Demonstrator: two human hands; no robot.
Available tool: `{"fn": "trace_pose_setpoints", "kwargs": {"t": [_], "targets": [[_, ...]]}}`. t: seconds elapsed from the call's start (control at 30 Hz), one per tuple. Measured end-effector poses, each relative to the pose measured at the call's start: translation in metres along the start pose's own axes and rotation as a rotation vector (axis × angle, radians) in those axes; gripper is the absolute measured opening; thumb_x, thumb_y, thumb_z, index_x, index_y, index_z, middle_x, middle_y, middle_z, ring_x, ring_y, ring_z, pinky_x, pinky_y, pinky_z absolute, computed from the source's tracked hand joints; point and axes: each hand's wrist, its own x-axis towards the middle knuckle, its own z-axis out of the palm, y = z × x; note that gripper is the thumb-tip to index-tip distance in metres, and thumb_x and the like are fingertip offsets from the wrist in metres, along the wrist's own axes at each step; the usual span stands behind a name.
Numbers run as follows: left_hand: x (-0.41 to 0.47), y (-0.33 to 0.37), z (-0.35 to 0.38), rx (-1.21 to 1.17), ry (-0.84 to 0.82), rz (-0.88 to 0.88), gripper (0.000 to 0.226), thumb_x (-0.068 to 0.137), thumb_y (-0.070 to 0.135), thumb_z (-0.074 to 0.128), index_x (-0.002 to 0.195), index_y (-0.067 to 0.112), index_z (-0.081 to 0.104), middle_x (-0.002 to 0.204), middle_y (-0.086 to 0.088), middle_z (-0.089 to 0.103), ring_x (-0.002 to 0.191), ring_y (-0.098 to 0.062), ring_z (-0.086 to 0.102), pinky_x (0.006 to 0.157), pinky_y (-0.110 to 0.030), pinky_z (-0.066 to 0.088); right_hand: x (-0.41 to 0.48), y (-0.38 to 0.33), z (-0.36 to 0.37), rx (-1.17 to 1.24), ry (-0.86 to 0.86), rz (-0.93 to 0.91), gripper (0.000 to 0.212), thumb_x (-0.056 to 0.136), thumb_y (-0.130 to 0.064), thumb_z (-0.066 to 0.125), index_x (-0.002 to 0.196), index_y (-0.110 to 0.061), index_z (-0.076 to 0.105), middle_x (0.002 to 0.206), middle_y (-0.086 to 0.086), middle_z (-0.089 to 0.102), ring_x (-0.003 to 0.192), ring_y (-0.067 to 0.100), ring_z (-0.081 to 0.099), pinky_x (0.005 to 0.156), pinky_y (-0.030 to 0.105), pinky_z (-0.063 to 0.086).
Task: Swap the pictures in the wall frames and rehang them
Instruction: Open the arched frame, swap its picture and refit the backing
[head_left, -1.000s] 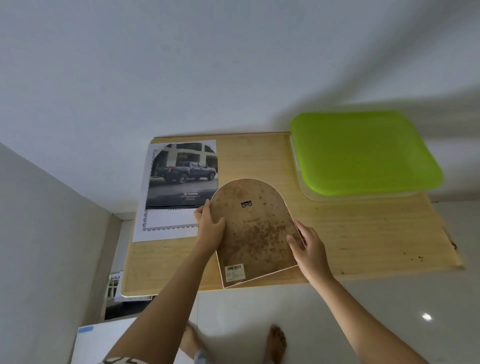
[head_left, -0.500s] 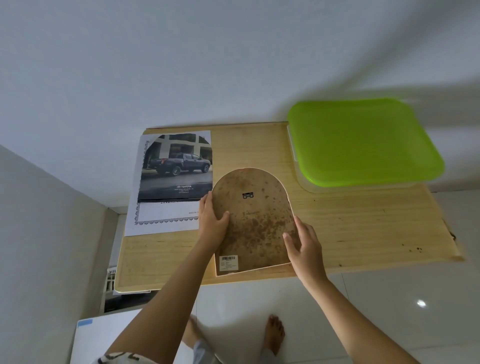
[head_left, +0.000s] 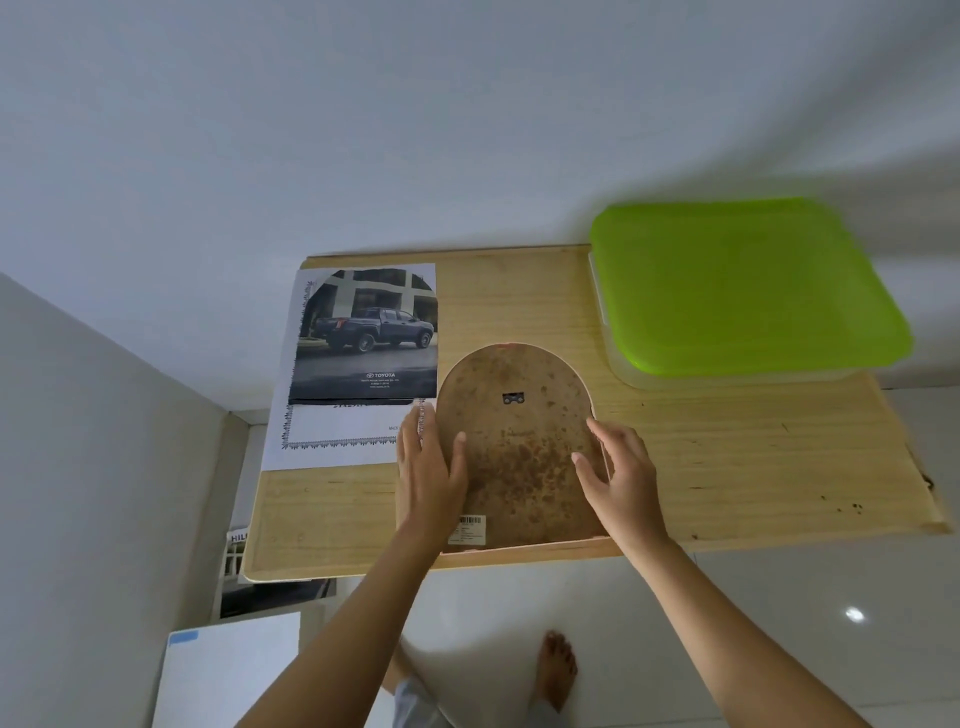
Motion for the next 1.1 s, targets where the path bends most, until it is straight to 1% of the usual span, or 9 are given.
{"fn": "trace_pose_setpoints", "kwargs": {"t": [0.1, 0.17, 0.2, 0.3, 0.43, 0.5, 0.63, 0.77, 1.1], "targets": [[-0.030, -0.019, -0.005, 0.192, -0.066, 0.103, 0.080, 0.086, 0.069, 0.023, 0.149, 0.024, 0.003, 0.157, -0.001, 0.001, 0.145, -0.018, -0.003, 0.111, -0.037, 0.014, 0.031, -0.012, 0.011, -0.028, -0.102, -0.080, 0.040, 0.086, -0.013, 0.062, 0.125, -0.007, 0.054, 0.115, 0.006, 0.053, 0.110, 0.015, 0.049, 0.095, 0.023, 0.040], [-0.044, -0.030, -0.006, 0.263, -0.119, 0.150, 0.092, 0.079, 0.079, 0.018, 0.149, 0.022, -0.004, 0.157, -0.002, -0.007, 0.144, -0.016, -0.010, 0.112, -0.036, 0.007, 0.057, -0.021, 0.021, -0.058, -0.175, -0.093, 0.042, 0.089, -0.017, 0.057, 0.130, -0.011, 0.050, 0.122, 0.005, 0.049, 0.116, 0.014, 0.044, 0.096, 0.021, 0.035], [-0.049, -0.035, -0.005, 0.292, -0.141, 0.181, 0.098, 0.077, 0.082, 0.019, 0.149, 0.020, -0.004, 0.157, -0.003, -0.008, 0.143, -0.016, -0.011, 0.114, -0.036, 0.006, 0.069, -0.025, 0.026, -0.079, -0.195, -0.114, 0.042, 0.090, -0.018, 0.056, 0.130, -0.011, 0.049, 0.125, 0.006, 0.047, 0.119, 0.017, 0.042, 0.097, 0.024, 0.037], [-0.053, -0.043, -0.005, 0.353, -0.181, 0.272, 0.112, 0.072, 0.086, 0.028, 0.148, 0.011, -0.001, 0.157, -0.009, -0.003, 0.144, -0.018, -0.008, 0.116, -0.038, 0.005, 0.099, -0.028, 0.043, -0.174, -0.264, -0.148, 0.044, 0.091, -0.021, 0.055, 0.132, -0.009, 0.047, 0.131, 0.011, 0.043, 0.125, 0.024, 0.038, 0.101, 0.036, 0.040], [-0.052, -0.046, -0.008, 0.381, -0.222, 0.332, 0.122, 0.065, 0.089, 0.036, 0.148, 0.004, 0.005, 0.156, -0.013, 0.005, 0.145, -0.021, -0.002, 0.118, -0.041, 0.009, 0.116, -0.024, 0.056, -0.282, -0.347, -0.146, 0.046, 0.092, -0.029, 0.053, 0.134, -0.016, 0.045, 0.135, 0.010, 0.040, 0.128, 0.025, 0.035, 0.104, 0.039, 0.037], [-0.051, -0.047, -0.009, 0.402, -0.239, 0.350, 0.124, 0.064, 0.089, 0.037, 0.147, 0.002, 0.009, 0.156, -0.013, 0.009, 0.145, -0.023, 0.002, 0.116, -0.041, 0.012, 0.117, -0.024, 0.057, -0.307, -0.347, -0.162, 0.045, 0.091, -0.030, 0.053, 0.134, -0.018, 0.045, 0.134, 0.010, 0.041, 0.126, 0.026, 0.036, 0.104, 0.039, 0.037], [-0.050, -0.044, -0.009, 0.405, -0.234, 0.338, 0.122, 0.065, 0.089, 0.036, 0.146, 0.001, 0.014, 0.155, -0.013, 0.013, 0.145, -0.023, 0.005, 0.116, -0.040, 0.011, 0.116, -0.025, 0.058, -0.344, -0.328, -0.160, 0.044, 0.092, -0.032, 0.051, 0.133, -0.021, 0.045, 0.133, 0.008, 0.040, 0.125, 0.025, 0.035, 0.102, 0.040, 0.038], [-0.051, -0.043, -0.008, 0.402, -0.222, 0.329, 0.123, 0.064, 0.089, 0.037, 0.146, 0.001, 0.015, 0.155, -0.013, 0.016, 0.144, -0.023, 0.007, 0.116, -0.039, 0.011, 0.117, -0.029, 0.060, -0.369, -0.356, -0.108, 0.042, 0.092, -0.036, 0.049, 0.132, -0.024, 0.043, 0.134, 0.006, 0.037, 0.125, 0.024, 0.031, 0.103, 0.040, 0.036], [-0.052, -0.043, -0.008, 0.414, -0.245, 0.326, 0.121, 0.065, 0.090, 0.033, 0.147, 0.003, 0.014, 0.156, -0.012, 0.012, 0.145, -0.023, 0.004, 0.116, -0.038, 0.008, 0.129, -0.044, 0.063, -0.358, -0.371, 0.025, 0.035, 0.089, -0.037, 0.053, 0.118, -0.017, 0.050, 0.123, 0.009, 0.040, 0.118, 0.028, 0.033, 0.096, 0.036, 0.036]]}}
